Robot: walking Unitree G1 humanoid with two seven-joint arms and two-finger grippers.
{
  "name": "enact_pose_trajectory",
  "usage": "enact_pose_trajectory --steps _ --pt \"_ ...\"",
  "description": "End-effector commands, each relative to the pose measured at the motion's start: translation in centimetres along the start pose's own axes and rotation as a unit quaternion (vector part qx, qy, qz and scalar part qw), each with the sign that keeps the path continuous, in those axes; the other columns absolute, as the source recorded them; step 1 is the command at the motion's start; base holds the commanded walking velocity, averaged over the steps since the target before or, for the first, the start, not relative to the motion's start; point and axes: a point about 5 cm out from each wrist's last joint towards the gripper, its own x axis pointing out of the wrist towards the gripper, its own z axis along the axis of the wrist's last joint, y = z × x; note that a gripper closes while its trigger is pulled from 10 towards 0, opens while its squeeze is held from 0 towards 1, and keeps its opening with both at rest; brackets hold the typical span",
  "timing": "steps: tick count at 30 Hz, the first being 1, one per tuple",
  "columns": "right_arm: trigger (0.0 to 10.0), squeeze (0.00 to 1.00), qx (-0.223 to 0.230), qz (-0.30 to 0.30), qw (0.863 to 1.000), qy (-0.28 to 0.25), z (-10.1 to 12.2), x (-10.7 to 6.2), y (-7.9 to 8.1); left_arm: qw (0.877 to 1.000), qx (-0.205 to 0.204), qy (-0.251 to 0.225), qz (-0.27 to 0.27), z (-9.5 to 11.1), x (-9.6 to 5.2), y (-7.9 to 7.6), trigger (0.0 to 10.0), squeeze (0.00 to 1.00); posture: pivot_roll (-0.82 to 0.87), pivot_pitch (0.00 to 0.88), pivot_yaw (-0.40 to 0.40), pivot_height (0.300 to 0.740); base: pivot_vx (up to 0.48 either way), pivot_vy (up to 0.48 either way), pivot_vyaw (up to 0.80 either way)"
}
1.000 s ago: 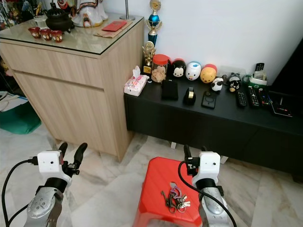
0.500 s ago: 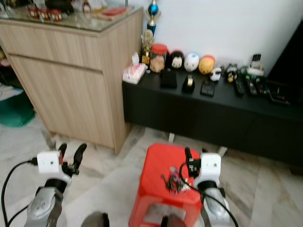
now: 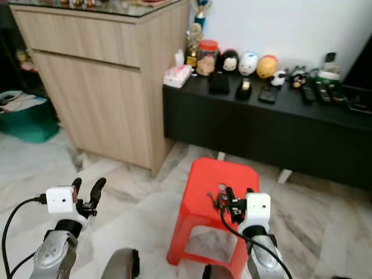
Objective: Hang keys on a hook
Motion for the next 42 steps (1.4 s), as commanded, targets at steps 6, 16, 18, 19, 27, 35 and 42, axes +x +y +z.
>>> enact_pose_trajectory --steps 6,16,18,19,27,35,42 --pt "10.0 0.0 -0.002 -0.008 1.0 0.009 -0.4 -0.1 -0.6 1.0 0.001 -0.01 -0.02 0.6 0.5 -0.7 10.0 0.0 0.04 0.0 -0.078 0.616 0.0 0.0 0.0" --pt "10.0 0.0 -0.003 -0.008 1.0 0.017 -0.6 0.1 -0.6 1.0 0.002 -0.006 -0.022 0.5 0.5 -0.9 10.0 0.0 0.04 0.0 -0.079 0.583 0.0 0.0 0.0" --pt "10.0 0.0 0.008 0.012 1.0 0.014 -0.6 -0.1 -0.3 1.0 0.001 -0.004 -0.025 0.5 0.5 -0.9 10.0 0.0 0.04 0.0 -0.079 0.583 0.0 0.0 0.0" --pt "10.0 0.0 0.007 0.012 1.0 0.015 -0.6 -0.1 -0.3 1.0 0.001 -0.004 -0.025 0.5 0.5 -0.9 10.0 0.0 0.04 0.0 -0.079 0.583 0.0 0.0 0.0" --pt "10.0 0.0 0.006 0.005 1.0 0.021 -0.9 -0.3 -0.4 1.0 0.004 0.004 -0.025 0.2 0.4 -0.8 10.0 0.0 0.04 0.0 -0.076 0.583 0.0 0.0 0.0" --pt "10.0 0.0 -0.003 0.029 0.999 0.028 -1.4 -0.6 -0.1 1.0 0.001 0.011 -0.023 0.2 0.5 -0.6 10.0 0.0 0.04 0.0 -0.073 0.583 0.0 0.0 0.0" --pt "10.0 0.0 0.012 0.016 0.999 0.033 -1.8 -0.8 -0.3 1.0 0.001 0.013 -0.025 0.2 0.6 -0.5 10.0 0.0 0.04 0.0 -0.069 0.583 0.0 0.0 0.22"
